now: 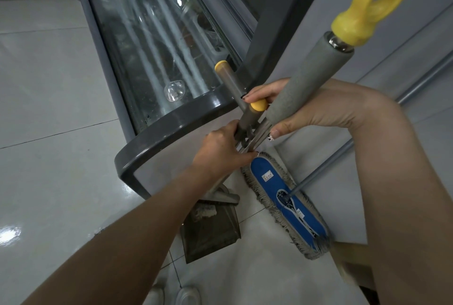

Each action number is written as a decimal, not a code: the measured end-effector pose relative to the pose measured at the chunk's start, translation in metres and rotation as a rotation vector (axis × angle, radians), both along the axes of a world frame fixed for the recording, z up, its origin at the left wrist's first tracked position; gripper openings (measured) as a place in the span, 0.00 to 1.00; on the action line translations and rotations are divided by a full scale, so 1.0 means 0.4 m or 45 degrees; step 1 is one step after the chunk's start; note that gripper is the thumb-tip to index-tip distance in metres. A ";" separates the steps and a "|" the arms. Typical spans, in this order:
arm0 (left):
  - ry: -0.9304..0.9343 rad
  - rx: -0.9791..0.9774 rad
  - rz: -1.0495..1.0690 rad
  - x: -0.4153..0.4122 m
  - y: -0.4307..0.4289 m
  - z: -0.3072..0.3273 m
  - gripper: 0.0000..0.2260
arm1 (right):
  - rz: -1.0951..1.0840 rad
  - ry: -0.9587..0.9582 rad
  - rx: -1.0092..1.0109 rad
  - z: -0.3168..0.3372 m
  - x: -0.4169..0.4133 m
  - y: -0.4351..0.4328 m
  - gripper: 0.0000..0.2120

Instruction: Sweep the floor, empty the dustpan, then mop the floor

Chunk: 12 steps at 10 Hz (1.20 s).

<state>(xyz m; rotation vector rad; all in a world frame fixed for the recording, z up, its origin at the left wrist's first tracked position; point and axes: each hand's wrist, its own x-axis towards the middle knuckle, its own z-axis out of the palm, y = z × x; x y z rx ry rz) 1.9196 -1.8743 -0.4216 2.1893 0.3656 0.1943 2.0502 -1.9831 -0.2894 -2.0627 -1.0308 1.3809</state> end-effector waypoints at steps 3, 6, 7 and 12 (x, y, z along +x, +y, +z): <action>-0.016 0.044 -0.074 0.005 0.009 -0.006 0.24 | -0.082 -0.376 0.174 0.029 -0.053 -0.002 0.25; -0.068 0.028 -0.038 0.004 0.012 -0.019 0.24 | -0.122 -0.352 0.241 0.020 -0.058 -0.001 0.25; -0.090 0.007 -0.020 0.000 0.000 -0.027 0.23 | -0.130 -0.338 0.248 0.019 -0.061 -0.007 0.25; 0.274 -0.131 -0.026 -0.069 0.042 0.012 0.29 | -0.776 -0.231 0.404 -0.031 -0.166 -0.019 0.30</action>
